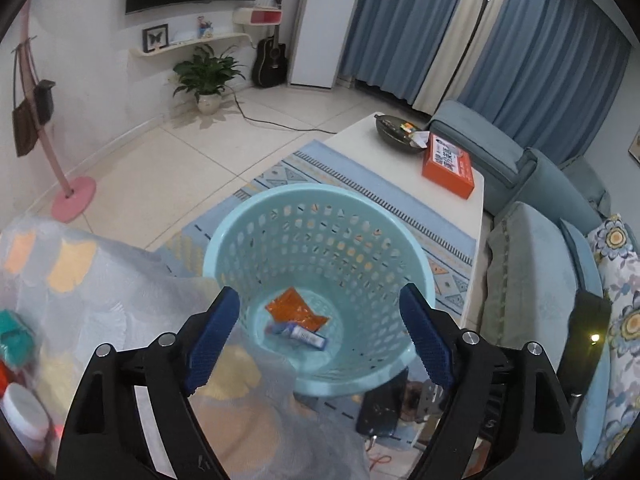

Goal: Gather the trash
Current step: 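Carry both items over the blue basket and open both tools to drop them, then move both tools back to the table toward the bottle and milk carton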

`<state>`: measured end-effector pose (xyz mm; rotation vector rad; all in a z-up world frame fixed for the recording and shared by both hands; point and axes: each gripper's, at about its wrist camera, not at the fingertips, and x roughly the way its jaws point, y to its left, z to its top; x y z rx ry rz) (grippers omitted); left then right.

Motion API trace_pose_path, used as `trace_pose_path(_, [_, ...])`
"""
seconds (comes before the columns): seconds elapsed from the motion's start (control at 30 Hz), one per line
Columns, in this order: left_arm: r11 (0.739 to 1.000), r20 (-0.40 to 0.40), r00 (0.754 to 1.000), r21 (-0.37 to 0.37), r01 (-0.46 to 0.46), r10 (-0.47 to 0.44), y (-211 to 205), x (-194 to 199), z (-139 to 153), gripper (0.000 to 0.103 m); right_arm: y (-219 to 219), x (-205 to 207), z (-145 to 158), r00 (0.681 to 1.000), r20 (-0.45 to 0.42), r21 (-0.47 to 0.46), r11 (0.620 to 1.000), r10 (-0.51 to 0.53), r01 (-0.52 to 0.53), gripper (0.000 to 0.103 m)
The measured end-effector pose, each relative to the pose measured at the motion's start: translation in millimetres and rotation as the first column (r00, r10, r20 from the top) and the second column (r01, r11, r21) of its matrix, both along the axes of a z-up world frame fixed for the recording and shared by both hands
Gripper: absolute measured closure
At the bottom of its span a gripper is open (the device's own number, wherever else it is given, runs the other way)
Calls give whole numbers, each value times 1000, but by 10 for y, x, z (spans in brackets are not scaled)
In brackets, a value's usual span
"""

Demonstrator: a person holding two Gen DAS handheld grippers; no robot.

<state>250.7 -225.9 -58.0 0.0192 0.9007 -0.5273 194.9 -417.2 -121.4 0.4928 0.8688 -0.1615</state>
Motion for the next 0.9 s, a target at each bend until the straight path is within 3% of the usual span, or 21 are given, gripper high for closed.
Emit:
trace_pose_path(0.27, [998,108,994,-53,-18,24,317,-473,550,23,362,-295,637,986,144,-66,995,84,-75,31])
trace_pose_path(0.5, [993,225,970,-98,-71,92,880,-1181,1046,23,1064,-563,1091,940,228,-135,964,255,-229,31])
trace_pose_path(0.73, [968,280,929,-137,-211,242,1667,-1681,1261,23,1761,-694,1253,884,226,-166,911,409,-379,31])
trace_pose_path(0.9, [937,280,894,-123,-327,349,2209,-1860,1196,23,2204,-806,1194,858,187,-153,877,478,-455,31])
